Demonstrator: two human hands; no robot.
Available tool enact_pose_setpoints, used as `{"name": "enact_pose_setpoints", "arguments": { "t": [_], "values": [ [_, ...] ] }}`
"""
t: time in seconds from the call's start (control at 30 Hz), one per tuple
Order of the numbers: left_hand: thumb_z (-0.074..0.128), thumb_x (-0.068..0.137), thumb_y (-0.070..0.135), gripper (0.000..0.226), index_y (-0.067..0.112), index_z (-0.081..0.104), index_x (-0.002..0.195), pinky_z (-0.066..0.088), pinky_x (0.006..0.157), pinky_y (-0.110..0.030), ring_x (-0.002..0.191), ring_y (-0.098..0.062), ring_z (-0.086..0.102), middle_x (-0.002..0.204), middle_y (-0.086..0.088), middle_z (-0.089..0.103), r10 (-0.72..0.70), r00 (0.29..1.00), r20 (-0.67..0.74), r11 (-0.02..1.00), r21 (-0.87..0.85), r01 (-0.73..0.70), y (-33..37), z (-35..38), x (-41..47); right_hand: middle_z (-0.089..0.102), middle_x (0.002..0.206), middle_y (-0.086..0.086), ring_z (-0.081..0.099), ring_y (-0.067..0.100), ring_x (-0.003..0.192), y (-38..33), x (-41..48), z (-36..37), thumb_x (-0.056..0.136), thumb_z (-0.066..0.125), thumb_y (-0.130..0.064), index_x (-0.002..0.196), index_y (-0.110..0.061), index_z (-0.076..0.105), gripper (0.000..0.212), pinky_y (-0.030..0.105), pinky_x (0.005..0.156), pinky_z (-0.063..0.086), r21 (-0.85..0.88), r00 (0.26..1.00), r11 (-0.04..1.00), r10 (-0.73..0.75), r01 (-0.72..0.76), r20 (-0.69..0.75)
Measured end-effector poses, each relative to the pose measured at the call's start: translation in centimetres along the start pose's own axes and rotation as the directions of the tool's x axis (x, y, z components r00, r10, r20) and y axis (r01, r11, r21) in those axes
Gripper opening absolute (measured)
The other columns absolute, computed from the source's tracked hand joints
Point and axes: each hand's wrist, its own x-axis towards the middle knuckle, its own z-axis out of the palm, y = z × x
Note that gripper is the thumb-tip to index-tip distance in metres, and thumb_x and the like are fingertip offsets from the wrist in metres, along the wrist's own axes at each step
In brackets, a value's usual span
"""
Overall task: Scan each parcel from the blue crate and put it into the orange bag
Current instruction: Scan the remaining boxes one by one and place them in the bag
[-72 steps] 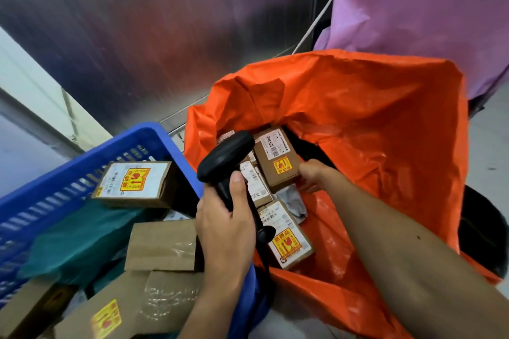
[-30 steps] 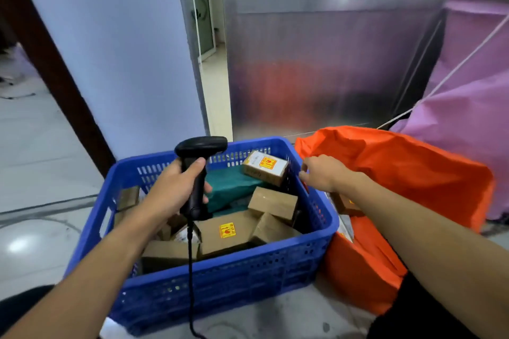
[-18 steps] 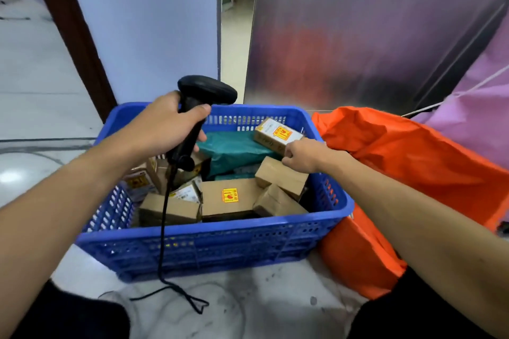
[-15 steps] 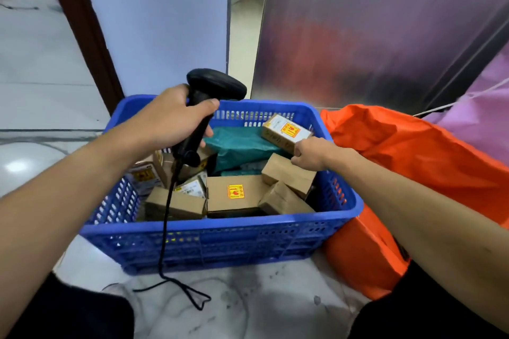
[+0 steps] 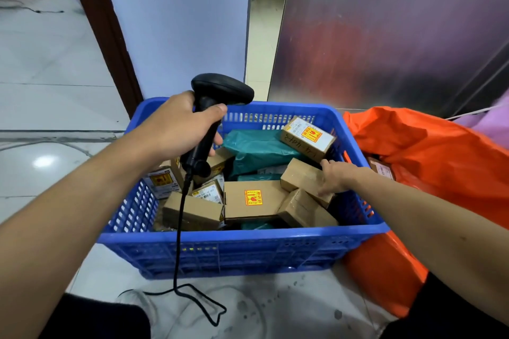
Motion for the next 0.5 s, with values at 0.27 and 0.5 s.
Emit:
{"name": "enact_pose_setpoints", "arguments": {
  "t": [0.27, 0.5],
  "values": [
    [0.057, 0.105, 0.042, 0.027, 0.018, 0.06, 0.118, 0.065, 0.074, -0.043, 0.075, -0.028, 0.079, 0.086, -0.008, 0.08, 0.016, 1.0, -0.018, 0.999, -0.028, -0.016, 0.7, 0.1, 0.1, 0.044, 0.149, 0.01, 0.052, 0.032, 0.131, 1.5, 0.3, 2.7, 0.076, 0.083, -0.055, 0.153, -0.013, 0.028, 0.105, 0.043, 0.104, 0.049, 0.049, 0.999, 0.998, 0.033, -0.035, 0.036],
    [0.058, 0.105, 0.042, 0.027, 0.018, 0.06, 0.117, 0.066, 0.072, -0.043, 0.076, -0.029, 0.079, 0.084, -0.007, 0.08, 0.017, 1.0, -0.011, 1.0, -0.022, -0.018, 1.0, 0.6, 0.8, 0.042, 0.147, 0.011, 0.055, 0.032, 0.126, 1.3, -0.3, 2.7, 0.079, 0.078, -0.053, 0.159, -0.013, 0.019, 0.107, 0.044, 0.099, 0.052, -0.061, 0.986, 0.996, -0.078, 0.07, -0.15]
  ]
}}
